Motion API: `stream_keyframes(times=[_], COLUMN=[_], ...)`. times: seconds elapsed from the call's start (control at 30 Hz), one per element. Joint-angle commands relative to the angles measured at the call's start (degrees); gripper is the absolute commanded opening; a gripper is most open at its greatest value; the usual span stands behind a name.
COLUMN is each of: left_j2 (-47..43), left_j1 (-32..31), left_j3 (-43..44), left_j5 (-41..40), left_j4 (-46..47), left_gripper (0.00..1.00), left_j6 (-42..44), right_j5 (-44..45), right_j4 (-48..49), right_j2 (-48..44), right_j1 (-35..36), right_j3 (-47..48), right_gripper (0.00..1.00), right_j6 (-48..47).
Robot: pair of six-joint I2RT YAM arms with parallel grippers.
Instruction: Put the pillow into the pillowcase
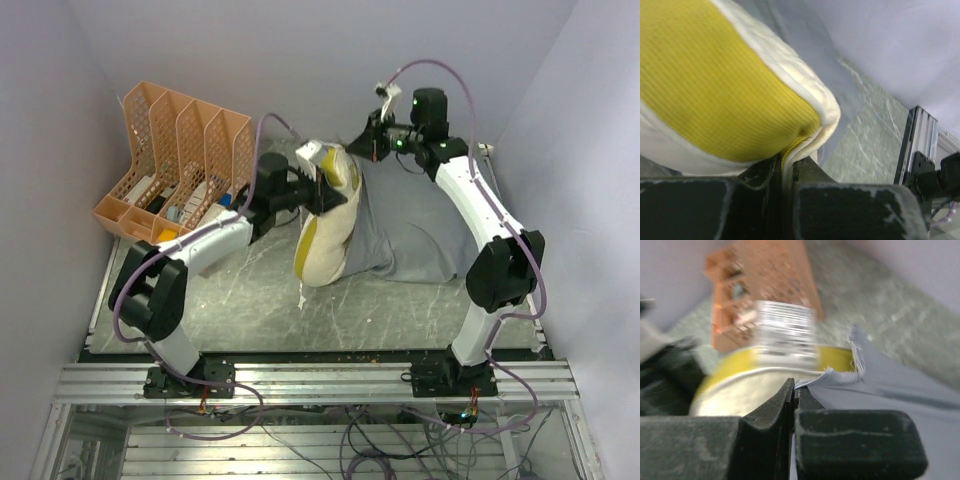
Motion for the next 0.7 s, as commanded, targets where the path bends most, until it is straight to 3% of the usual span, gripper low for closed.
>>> stream_keyframes(times=[0.0, 0.1, 0.17, 0.23, 0.4, 0.5, 0.67], left_j2=[1.9, 0.3, -2.1, -4.3, 0.2, 6.7, 17.0], left_j1=[2.6, 2.6, 2.6, 2.6, 0.9, 0.2, 1.7], left_j3=[12.9, 18.3, 16.5, 11.2, -2.2, -5.1, -7.3], left_j5=[6.3, 7.0, 8.1, 10.8, 10.9, 7.9, 9.4], left_j4=[-8.9, -8.1, -0.1, 13.8, 53.0, 64.4, 74.4], left_gripper=[0.07, 0.07, 0.07, 0.07, 0.07, 0.07, 0.07], left_j6=[4.0, 5.5, 2.9, -2.5, -23.6, -30.1, -37.7], right_j5=[-16.7, -18.4, -19.6, -20.7, -15.5, -10.4, -12.1], right_j4=[-0.4, 0.9, 4.7, 8.1, 1.7, -0.8, 6.6], right_j2=[-5.1, -6.7, -10.0, -12.5, -11.6, -9.3, -8.7], right_j1=[5.5, 11.2, 14.5, 14.7, 12.4, 9.3, -0.6], right_j3=[12.5, 14.5, 11.2, 9.3, 11.0, 8.1, 0.6], right_gripper=[0.00, 0.00, 0.00, 0.00, 0.00, 0.00, 0.00], right_j6=[8.6, 11.7, 14.6, 17.2, 12.3, 8.3, 11.5])
